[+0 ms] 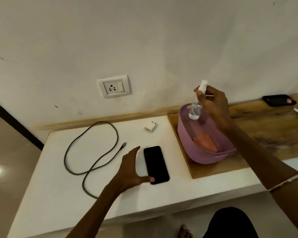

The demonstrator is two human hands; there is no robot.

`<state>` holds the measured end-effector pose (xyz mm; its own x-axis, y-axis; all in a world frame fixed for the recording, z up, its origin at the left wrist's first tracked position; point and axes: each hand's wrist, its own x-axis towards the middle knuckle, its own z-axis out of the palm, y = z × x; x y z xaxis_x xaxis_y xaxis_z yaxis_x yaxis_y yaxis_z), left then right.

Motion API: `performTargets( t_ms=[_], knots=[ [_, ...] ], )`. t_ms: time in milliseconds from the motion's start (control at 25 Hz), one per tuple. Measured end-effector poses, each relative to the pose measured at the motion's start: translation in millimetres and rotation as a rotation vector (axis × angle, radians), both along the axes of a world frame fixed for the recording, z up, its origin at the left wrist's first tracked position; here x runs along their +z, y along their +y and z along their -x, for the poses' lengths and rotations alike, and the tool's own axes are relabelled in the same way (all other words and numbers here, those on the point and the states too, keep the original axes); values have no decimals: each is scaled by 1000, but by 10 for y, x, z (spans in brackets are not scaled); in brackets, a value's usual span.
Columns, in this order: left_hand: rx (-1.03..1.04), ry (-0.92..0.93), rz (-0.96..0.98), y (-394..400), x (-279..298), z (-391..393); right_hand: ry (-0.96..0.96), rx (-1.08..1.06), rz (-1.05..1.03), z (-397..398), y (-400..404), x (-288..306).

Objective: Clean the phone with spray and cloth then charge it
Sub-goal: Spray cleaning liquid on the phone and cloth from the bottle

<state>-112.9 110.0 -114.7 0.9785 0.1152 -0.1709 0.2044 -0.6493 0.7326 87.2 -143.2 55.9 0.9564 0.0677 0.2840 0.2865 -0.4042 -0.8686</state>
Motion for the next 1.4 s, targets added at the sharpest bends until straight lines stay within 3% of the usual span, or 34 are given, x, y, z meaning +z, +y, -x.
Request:
performTargets(
  t_ms=[200,440,720,960,1040,1160,1240,1400],
  knots=[
    [-149,119,-142,9,-154,-141,97,-68,125,-360,-142,-560],
    [-151,86,-158,44,-223,-173,134,-98,276,-557,-137,-977],
    [-160,86,-199,9,-216,-210,163,6,231,-539,-193,-1011],
    [-175,113,-217,0,-186,-221,226,-2,341,-429,-323,-886],
    [-193,111,-234,4,-163,-243,295,-22,513,-295,-396,-878],
    [-237,134,-278,11,-142,-302,477,134,978,-138,-385,-909],
    [-236,149,-265,13,-135,-312,582,160,1106,-68,-340,-909],
    [-207,118,-174,-22,-165,-291,605,41,879,-11,-337,-778]
  ],
)
